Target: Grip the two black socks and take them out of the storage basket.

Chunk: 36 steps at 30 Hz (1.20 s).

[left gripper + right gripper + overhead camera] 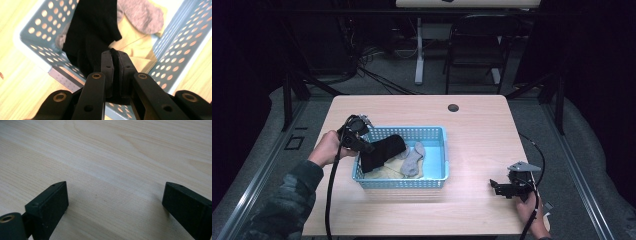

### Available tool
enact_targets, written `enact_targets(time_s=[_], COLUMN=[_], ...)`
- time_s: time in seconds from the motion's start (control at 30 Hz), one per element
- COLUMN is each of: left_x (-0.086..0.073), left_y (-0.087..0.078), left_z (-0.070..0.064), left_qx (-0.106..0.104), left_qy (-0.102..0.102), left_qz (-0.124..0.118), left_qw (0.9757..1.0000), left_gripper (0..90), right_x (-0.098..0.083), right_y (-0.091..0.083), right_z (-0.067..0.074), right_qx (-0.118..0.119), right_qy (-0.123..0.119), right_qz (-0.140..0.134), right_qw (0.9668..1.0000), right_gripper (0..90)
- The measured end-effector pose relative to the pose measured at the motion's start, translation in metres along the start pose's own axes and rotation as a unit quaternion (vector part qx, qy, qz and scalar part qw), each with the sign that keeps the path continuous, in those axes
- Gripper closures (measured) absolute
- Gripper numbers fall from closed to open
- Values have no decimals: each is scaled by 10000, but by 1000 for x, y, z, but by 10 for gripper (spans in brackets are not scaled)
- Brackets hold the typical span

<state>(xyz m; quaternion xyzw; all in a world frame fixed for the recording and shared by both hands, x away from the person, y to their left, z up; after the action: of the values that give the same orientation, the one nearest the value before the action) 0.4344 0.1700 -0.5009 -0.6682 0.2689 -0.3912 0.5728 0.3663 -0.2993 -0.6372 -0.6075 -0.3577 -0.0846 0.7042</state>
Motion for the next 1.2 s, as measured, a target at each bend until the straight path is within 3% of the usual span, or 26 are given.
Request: enact_targets(time_s=[0.63,0.97,1.2], left_x=[27,28,21], left_y=[-44,-72,-91], left_z=[-9,-4,7], left_qx=[105,274,443], left_qy=[269,202,34], left_qz=[-398,-635,-812], left_qw=[9988,9974,9957], left_gripper=[849,849,849], right_x=[0,0,0], right_y=[0,0,0], right_z=[0,0,0], right_qx=[3,-5,-2], right_qy=[1,4,5], right_qz=[-2,-3,-4], right_qw=[10000,10000,10000], right_gripper=[61,61,61])
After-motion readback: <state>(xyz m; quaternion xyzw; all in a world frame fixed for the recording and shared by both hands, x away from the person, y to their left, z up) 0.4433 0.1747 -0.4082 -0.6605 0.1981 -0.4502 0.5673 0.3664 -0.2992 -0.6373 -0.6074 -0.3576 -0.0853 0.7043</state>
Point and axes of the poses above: each handheld gripper's, and its own axes: y roughly forward along the jaws, x roughly out of its top, z roughly to its left, the point moved 7 cm from there along y, roughly forward along the jaws, and after that the axes turned 9 degrees about z, right-handed, at the moved point
